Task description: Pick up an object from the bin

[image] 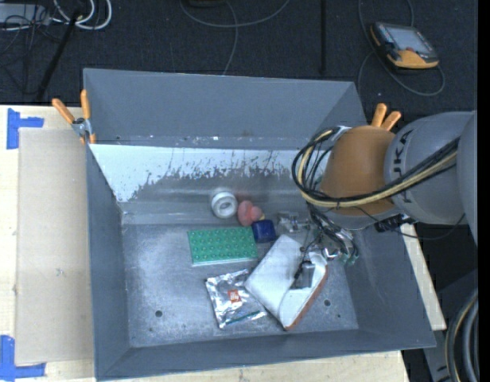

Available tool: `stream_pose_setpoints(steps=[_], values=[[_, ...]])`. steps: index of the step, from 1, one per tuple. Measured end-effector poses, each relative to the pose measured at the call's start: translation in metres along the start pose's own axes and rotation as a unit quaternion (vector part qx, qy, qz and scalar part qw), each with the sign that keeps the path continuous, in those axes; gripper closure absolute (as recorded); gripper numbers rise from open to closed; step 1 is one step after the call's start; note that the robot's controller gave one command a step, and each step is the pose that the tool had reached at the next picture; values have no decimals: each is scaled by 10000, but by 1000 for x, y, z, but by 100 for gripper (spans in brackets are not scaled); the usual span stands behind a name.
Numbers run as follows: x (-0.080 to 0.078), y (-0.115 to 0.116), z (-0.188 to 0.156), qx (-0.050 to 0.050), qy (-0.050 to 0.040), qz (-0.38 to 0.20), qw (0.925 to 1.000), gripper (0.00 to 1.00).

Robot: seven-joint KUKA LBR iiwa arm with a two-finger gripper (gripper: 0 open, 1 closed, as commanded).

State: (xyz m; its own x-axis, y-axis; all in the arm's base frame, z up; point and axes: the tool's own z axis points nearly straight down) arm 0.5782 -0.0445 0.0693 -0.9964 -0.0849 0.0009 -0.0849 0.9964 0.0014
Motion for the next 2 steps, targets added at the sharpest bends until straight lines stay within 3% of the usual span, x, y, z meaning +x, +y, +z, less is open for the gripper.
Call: stream_pose_setpoints(steps=[1,2], values=[[-46,31,0,3,2,809,9967,0],[-40,84,1,5,15,725,9974,0]])
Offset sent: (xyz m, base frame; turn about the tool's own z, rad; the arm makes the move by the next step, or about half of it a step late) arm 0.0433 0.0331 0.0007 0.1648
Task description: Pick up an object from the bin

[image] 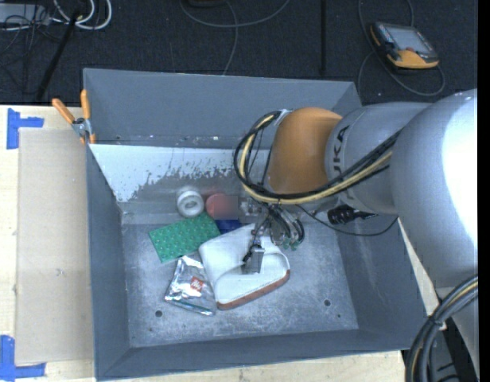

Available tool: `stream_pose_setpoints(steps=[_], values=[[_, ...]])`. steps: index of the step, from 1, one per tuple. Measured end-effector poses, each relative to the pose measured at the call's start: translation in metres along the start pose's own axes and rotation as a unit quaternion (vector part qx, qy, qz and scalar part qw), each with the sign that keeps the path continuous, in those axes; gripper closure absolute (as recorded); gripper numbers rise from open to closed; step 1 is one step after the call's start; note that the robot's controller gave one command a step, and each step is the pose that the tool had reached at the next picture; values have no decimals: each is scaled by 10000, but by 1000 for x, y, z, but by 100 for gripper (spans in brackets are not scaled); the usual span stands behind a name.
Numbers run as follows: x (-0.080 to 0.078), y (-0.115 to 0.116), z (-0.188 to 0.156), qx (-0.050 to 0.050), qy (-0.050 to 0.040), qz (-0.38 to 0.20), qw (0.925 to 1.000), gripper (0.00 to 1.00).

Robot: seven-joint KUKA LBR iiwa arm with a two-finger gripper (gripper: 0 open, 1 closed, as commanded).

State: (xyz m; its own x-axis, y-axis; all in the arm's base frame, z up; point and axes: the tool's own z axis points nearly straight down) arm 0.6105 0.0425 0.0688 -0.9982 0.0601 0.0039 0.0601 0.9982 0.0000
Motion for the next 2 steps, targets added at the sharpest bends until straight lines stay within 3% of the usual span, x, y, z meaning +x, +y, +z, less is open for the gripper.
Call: stream_pose_setpoints(steps=[1,2], values=[[-1,-2,-2,14,5,-14,10000,100],[-7,0,-156,-8,-61,66,10000,100]])
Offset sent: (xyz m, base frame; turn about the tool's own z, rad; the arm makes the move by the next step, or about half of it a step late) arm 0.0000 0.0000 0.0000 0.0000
